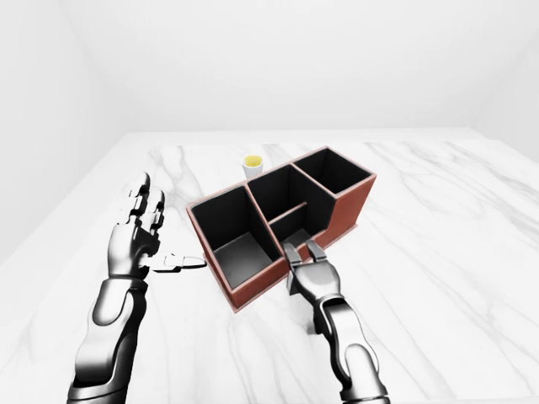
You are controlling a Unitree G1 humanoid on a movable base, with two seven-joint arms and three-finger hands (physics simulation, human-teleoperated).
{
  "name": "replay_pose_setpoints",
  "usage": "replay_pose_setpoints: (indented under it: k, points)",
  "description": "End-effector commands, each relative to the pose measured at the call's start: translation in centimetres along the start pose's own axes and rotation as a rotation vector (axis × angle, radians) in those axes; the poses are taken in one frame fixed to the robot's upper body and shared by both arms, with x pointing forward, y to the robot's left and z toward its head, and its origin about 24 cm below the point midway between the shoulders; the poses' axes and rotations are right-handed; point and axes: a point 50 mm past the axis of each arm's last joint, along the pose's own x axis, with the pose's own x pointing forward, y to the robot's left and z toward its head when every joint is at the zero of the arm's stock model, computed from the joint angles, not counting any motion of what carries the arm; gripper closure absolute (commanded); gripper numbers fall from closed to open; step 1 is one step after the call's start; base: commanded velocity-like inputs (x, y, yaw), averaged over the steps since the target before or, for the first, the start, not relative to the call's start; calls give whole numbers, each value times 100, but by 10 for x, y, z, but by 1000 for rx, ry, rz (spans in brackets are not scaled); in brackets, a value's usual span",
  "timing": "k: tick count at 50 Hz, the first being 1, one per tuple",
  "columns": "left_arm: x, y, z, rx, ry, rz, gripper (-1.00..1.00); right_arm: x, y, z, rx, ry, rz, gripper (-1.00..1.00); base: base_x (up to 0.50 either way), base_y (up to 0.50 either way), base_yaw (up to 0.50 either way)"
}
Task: Pick up the book and place it in the left compartment of the caddy.
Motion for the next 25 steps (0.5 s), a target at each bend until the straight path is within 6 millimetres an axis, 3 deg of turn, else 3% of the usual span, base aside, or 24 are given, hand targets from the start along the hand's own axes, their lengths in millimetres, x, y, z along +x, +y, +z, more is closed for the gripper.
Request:
replay_pose_setpoints:
  k: [1,25]
  points:
    - [0,0,0,0,1,0,-100,0,4,-4,-18,19,18,-100,0,0,0]
    - [-2,0,-5,-2,20,1,-100,3,18,-12,-28,44,59,-100,0,0,0]
